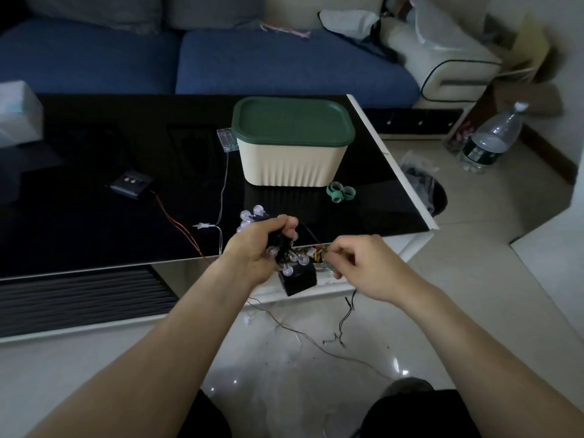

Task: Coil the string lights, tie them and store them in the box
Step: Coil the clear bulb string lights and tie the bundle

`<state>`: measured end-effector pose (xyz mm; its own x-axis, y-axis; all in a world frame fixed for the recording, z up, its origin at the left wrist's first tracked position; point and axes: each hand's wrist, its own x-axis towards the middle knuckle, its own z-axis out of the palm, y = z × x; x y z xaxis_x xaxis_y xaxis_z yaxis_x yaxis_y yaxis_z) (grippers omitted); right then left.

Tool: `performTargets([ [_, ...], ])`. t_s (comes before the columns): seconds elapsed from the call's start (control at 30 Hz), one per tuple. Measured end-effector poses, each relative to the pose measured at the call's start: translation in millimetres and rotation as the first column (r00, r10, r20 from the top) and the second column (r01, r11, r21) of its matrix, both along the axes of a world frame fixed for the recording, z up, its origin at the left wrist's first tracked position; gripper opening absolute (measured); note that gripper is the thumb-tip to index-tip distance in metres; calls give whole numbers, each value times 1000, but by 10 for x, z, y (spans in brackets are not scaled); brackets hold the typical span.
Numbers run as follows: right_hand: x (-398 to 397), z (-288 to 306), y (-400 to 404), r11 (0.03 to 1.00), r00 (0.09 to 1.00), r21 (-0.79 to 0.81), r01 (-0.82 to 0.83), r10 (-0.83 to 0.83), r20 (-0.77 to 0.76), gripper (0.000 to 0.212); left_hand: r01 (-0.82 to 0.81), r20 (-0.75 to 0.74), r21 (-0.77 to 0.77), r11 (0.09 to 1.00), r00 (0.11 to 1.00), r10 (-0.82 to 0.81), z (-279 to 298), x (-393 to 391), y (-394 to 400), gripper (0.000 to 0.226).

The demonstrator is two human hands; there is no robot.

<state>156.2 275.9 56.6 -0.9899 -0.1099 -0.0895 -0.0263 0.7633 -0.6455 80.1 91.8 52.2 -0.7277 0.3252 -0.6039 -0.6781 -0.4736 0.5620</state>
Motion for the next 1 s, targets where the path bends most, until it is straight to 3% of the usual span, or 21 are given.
performTargets([
  [0.2,9,31,-91,971,981,143,-190,195,-21,16,153,-245,-131,979,952,-182,-56,127,146,16],
  [0.33,-21,47,-32,934,958,212,-287,276,83,21,41,-351,-456,889,910,-222,-55,324,332,22],
  [0.47,8,104,23,950,956,134,-282,266,127,17,75,-376,-550,832,867,-327,-67,429,308,56],
  [0.6,10,264,100,979,976,-27,-204,206,70,4,235,-298,-517,823,852,-431,-69,569,335,38],
  [0.7,23,363,95,987,990,-92,-132,136,32,18,374,-252,-362,854,843,-475,-18,595,348,44],
  [0.83,27,389,118,996,997,-84,0,-6,-71,34,442,-350,-366,819,750,-561,141,550,293,51],
  [0.9,5,354,167,991,997,-116,62,-66,-29,34,479,-410,-361,800,689,-597,176,522,220,49],
  [1.0,14,309,242,969,986,-247,15,26,163,31,504,-432,-373,779,649,-626,186,521,164,38],
])
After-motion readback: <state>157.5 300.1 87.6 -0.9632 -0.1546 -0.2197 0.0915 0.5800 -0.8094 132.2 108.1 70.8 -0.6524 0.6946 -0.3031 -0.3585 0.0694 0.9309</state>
